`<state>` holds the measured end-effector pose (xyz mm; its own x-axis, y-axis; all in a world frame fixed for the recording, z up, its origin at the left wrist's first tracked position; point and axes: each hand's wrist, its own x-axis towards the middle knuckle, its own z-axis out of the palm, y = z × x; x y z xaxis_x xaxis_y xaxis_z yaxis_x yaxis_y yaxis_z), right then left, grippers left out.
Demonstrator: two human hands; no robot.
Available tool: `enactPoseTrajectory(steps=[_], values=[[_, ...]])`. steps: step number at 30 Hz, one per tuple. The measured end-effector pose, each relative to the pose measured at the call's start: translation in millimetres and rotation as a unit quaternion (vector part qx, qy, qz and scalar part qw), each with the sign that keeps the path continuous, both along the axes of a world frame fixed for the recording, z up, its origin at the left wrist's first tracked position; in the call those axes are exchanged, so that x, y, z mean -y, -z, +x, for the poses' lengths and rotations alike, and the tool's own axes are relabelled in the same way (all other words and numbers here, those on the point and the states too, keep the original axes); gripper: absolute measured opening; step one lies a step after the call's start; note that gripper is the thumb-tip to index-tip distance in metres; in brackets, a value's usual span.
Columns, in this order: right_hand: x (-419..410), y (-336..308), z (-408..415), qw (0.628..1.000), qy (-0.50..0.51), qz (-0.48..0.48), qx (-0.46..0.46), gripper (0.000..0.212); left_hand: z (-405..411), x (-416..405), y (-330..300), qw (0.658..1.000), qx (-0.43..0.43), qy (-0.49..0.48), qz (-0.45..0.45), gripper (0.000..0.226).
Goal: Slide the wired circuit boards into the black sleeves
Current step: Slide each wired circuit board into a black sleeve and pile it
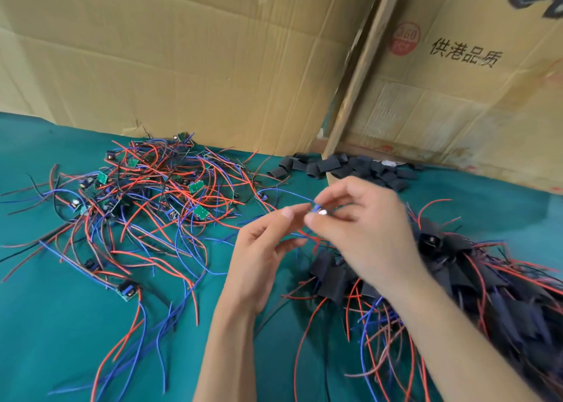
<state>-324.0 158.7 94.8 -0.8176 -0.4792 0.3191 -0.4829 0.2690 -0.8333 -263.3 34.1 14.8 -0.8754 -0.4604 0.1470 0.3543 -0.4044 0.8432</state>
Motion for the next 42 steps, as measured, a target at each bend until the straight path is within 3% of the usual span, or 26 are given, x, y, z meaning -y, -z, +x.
enactPoseTrajectory(steps=[5, 9, 12, 15, 18, 23, 27, 31, 34, 37, 39, 42], values=[[20.8, 12.4, 6.3, 0.982, -0.027, 0.087, -0.168, 0.023, 0.3, 0.8, -0.5, 0.999, -0.014, 0.009, 0.038, 0.024], [21.9, 3.8, -2.9, 0.964, -0.067, 0.175, -0.187, 0.032, -0.1, 3.9, 2.1, 0.998, -0.021, 0.0, 0.056, 0.017], [17.0, -3.2, -13.5, 0.964, -0.077, 0.206, -0.151, 0.037, 0.5, 6.9, 0.8, 0.993, -0.029, -0.023, 0.109, 0.024], [14.9, -0.7, -14.6, 0.973, -0.097, 0.206, -0.023, 0.036, 2.0, 10.1, 0.4, 0.989, -0.04, -0.033, 0.141, 0.025], [13.5, 1.8, -17.1, 0.973, -0.143, 0.164, 0.079, 0.037, 3.4, 11.8, 1.4, 0.992, -0.03, -0.047, 0.117, 0.024], [3.5, -25.0, -37.5, 0.96, -0.18, 0.195, 0.084, 0.014, 3.9, 12.9, 1.6, 0.995, 0.0, -0.052, 0.084, 0.036], [4.4, -59.4, -59.8, 0.949, -0.212, 0.224, 0.07, 0.008, 3.2, 8.5, 2.8, 0.999, 0.044, -0.028, 0.015, 0.048], [26.4, -72.2, -71.8, 0.937, -0.242, 0.252, 0.012, 0.013, 1.1, 2.1, 4.4, 0.996, 0.076, 0.033, -0.022, 0.032], [36.0, -70.1, -91.1, 0.955, -0.22, 0.183, 0.083, 0.023, 1.6, 2.6, 6.8, 0.995, 0.078, 0.035, -0.042, 0.024], [32.8, -54.4, -129.5, 0.967, -0.122, 0.152, 0.162, 0.016, 0.8, 4.1, 10.1, 0.995, 0.083, 0.002, -0.05, 0.021], [21.9, -35.6, -158.6, 0.966, 0.005, 0.244, 0.09, 0.013, -0.6, 3.6, 10.6, 0.995, 0.089, -0.019, -0.044, 0.025], [-4.4, -6.9, -185.4, 0.868, 0.063, 0.492, -0.036, 0.023, -0.6, 1.5, 7.4, 0.995, 0.089, -0.029, -0.028, 0.029]])
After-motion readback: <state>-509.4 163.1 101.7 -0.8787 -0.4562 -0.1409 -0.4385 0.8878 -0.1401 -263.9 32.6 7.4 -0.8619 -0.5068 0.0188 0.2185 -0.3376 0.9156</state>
